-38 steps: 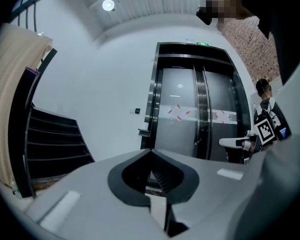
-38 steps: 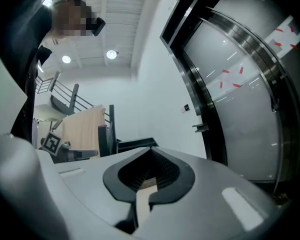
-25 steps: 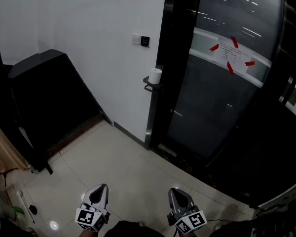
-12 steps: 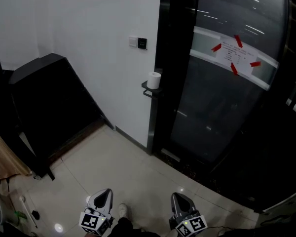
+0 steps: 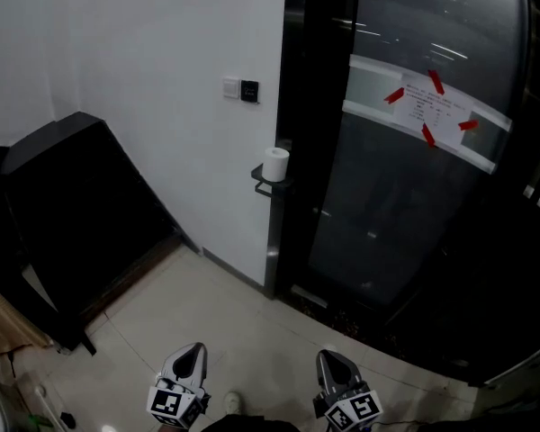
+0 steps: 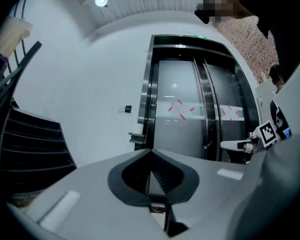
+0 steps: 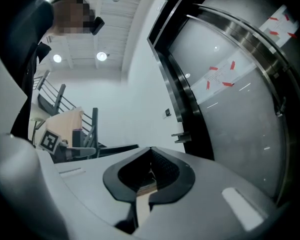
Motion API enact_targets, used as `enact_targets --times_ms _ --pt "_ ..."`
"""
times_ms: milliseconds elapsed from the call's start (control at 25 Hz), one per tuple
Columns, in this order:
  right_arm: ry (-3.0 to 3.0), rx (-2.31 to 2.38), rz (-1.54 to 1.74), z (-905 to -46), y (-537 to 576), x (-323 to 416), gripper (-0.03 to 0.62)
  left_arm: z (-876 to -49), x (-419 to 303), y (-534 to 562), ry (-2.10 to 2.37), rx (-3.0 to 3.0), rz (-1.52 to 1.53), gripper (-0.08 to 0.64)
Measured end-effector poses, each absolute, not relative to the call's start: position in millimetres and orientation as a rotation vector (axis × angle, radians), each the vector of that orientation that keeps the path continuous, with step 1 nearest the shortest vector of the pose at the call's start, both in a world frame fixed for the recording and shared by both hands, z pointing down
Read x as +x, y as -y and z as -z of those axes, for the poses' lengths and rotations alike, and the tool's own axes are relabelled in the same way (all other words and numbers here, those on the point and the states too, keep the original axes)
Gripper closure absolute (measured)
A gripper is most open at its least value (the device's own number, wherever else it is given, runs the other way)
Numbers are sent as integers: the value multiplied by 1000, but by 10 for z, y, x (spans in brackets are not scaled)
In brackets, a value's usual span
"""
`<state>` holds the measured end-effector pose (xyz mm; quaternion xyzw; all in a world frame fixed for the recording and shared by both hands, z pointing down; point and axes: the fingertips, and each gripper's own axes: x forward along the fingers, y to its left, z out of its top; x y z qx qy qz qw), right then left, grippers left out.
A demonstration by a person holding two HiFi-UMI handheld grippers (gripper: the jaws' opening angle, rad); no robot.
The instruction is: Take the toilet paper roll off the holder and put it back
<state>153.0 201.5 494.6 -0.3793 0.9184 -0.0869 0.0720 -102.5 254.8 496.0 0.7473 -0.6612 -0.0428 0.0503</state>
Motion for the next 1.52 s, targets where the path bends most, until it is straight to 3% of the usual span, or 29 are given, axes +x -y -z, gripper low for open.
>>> enact_targets --times_ms 880,1520 --pt "-2773 -1269 287 -5011 -1092 634 578 -5127 -1974 -1236 1860 2372 127 558" --pt "-2776 -1165 341 -5100 99 622 578 -5104 -1986 -378 1955 2280 109 558"
